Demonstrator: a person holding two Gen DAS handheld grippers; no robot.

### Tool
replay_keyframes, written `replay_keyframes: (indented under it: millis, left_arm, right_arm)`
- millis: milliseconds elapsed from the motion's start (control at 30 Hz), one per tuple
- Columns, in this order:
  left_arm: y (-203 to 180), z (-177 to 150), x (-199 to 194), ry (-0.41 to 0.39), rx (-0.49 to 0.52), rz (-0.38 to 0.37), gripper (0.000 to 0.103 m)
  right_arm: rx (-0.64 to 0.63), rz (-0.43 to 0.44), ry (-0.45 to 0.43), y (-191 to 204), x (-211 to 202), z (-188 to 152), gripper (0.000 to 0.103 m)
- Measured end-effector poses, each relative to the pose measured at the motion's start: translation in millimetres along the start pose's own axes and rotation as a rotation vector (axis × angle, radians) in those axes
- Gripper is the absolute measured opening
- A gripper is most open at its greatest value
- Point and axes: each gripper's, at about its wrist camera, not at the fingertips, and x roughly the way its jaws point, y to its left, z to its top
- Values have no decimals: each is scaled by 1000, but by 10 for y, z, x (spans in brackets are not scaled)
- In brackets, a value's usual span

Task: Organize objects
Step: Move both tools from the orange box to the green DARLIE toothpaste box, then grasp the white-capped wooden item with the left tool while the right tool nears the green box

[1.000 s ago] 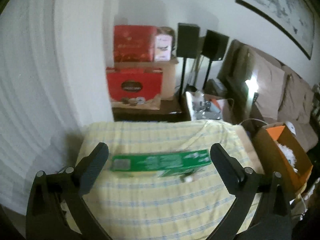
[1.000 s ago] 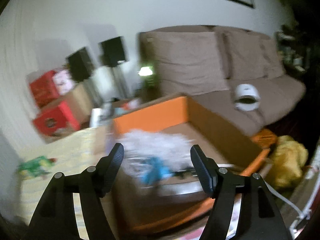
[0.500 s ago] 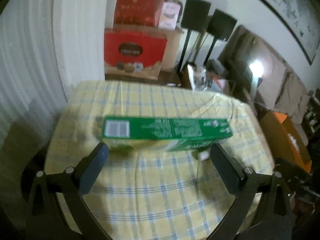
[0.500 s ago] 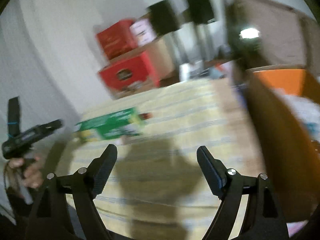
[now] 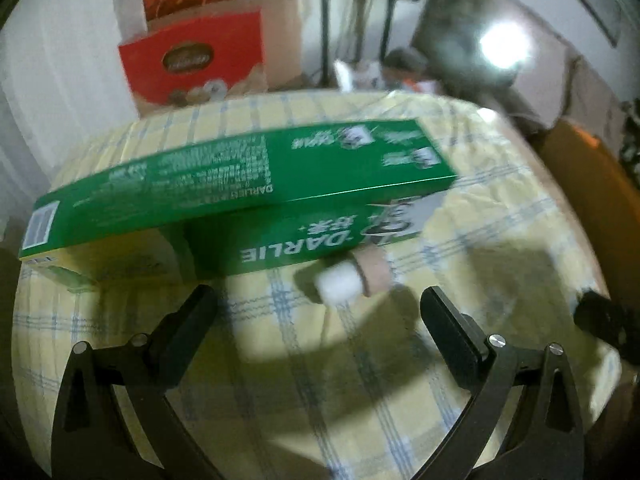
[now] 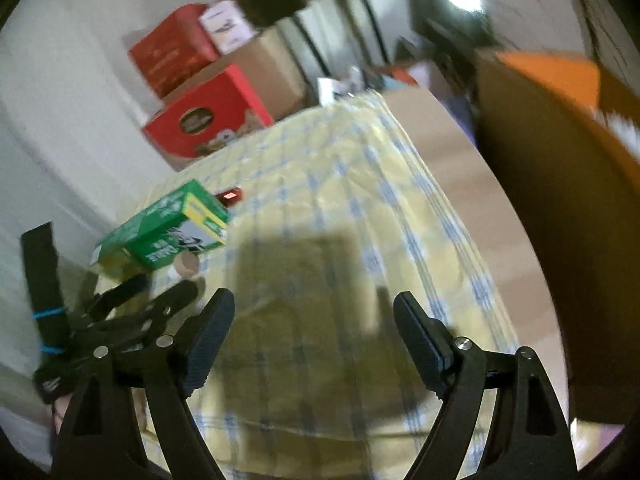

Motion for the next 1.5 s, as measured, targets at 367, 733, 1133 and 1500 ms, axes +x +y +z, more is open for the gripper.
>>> replay_keyframes:
  millis: [367, 733, 1133, 1500]
  left_arm:
    - [88, 51, -30, -51, -110, 92, 71]
    - [279, -6, -131, -85, -188, 83, 31]
    - [258, -10, -151, -86, -177, 51, 31]
    - [348, -77, -223, -108, -233, 58, 31]
  right_arm:
    - [-44, 13, -31, 115, -139, -122, 84]
    - [8, 53, -74, -48, -340, -116, 83]
    - [-1, 61, -63, -12, -318, -108, 83]
    - [-56, 48, -92, 127, -401, 12, 66]
